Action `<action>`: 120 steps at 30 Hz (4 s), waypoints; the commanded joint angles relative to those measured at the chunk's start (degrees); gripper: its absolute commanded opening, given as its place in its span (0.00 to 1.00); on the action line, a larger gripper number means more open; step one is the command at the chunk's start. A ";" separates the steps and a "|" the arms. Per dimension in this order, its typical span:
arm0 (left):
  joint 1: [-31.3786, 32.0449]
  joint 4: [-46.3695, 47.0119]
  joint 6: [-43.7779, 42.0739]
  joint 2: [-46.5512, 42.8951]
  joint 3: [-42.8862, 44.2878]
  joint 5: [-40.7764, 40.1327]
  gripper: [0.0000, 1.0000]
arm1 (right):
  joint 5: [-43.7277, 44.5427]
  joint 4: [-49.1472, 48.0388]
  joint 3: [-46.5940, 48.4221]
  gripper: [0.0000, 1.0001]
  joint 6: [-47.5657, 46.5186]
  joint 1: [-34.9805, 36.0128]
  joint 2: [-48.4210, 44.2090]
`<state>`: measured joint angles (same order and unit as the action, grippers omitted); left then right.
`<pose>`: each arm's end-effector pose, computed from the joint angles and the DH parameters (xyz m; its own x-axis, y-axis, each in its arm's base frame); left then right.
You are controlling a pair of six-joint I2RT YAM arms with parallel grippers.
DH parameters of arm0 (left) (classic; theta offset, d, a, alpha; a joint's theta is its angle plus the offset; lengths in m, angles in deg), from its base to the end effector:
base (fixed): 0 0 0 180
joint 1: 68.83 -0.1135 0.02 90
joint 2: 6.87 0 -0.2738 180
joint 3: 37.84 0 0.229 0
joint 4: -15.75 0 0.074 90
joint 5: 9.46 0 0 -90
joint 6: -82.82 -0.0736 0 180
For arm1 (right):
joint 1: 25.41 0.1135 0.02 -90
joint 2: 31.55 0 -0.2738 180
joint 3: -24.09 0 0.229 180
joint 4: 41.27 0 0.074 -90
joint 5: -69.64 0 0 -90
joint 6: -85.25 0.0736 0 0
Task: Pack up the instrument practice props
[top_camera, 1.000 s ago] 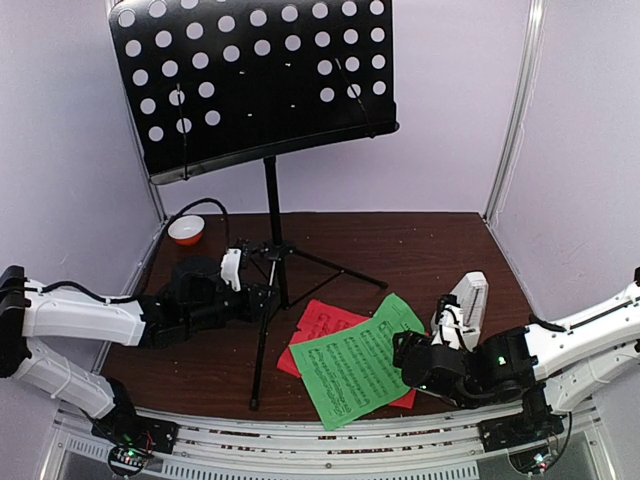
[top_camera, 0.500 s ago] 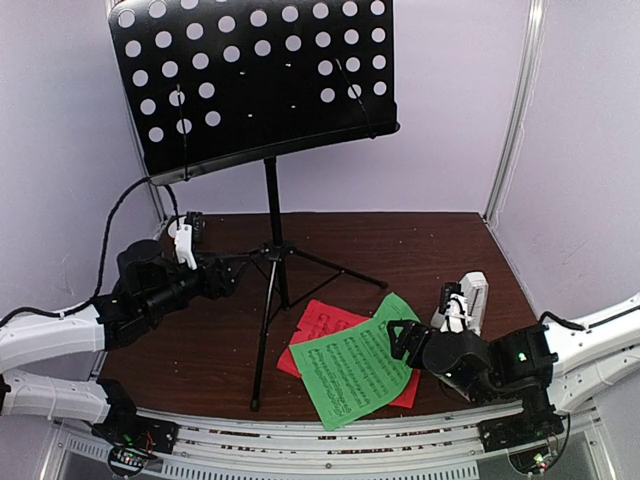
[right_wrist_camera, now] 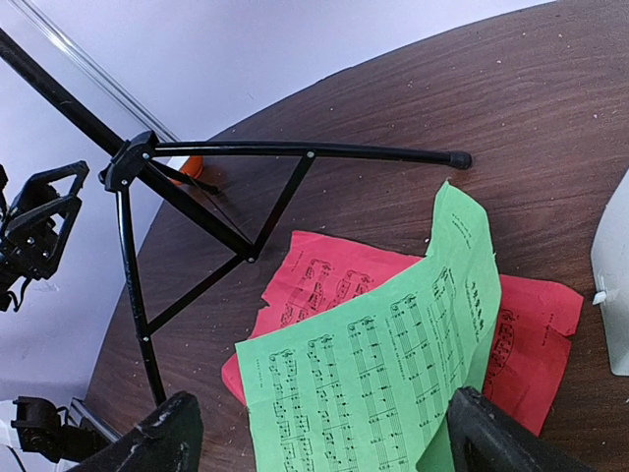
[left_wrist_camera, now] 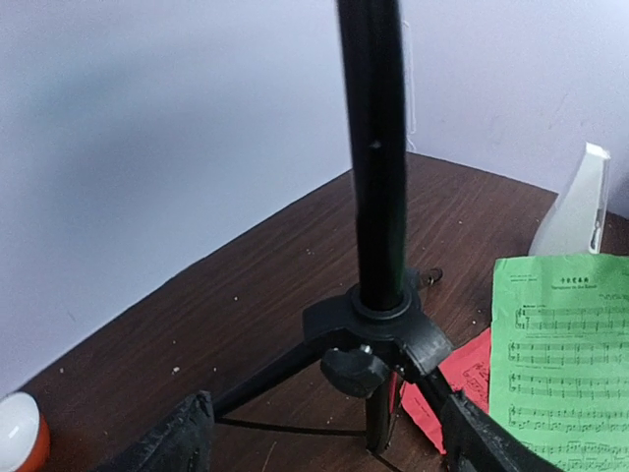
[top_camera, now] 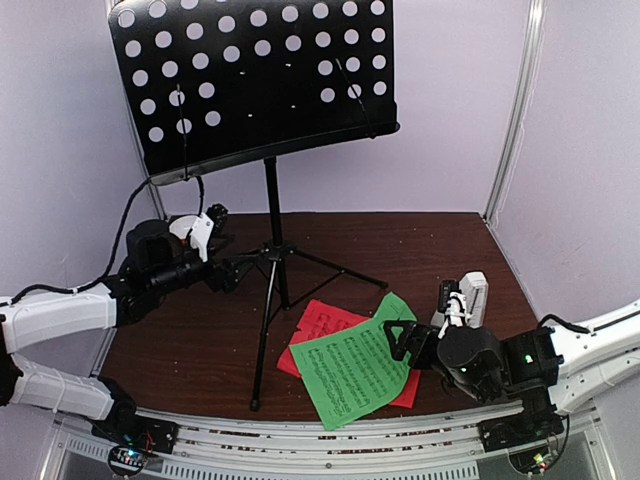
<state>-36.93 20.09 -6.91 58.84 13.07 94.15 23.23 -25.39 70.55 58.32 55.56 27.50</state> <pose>0.2217 -0.1584 0.2781 -0.1575 0.0926 -0.9832 0.7093 0.7033 -0.0474 0.0838 0.2040 0.2377 -0.5868 0.4218 -0.6912 -0.2142 0.7423 0.6349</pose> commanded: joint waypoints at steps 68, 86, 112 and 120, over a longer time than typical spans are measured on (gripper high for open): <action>-4.88 8.65 5.25 17.16 9.45 21.92 0.10 | -4.32 -1.56 1.08 0.88 0.15 -0.83 3.61; -4.96 -14.21 32.55 13.71 19.52 21.30 0.34 | -6.75 -3.26 -0.33 0.88 -0.16 -0.90 5.61; -4.94 -5.27 9.63 18.07 17.39 23.67 0.34 | -7.34 -2.21 1.62 0.88 -0.69 -0.85 6.70; -4.94 -6.25 15.42 18.98 16.75 24.72 0.19 | -7.24 -2.04 1.66 0.88 -0.71 -0.90 6.61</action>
<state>-41.52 12.40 4.79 77.16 30.47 117.78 15.56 -28.25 70.90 58.19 54.91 34.12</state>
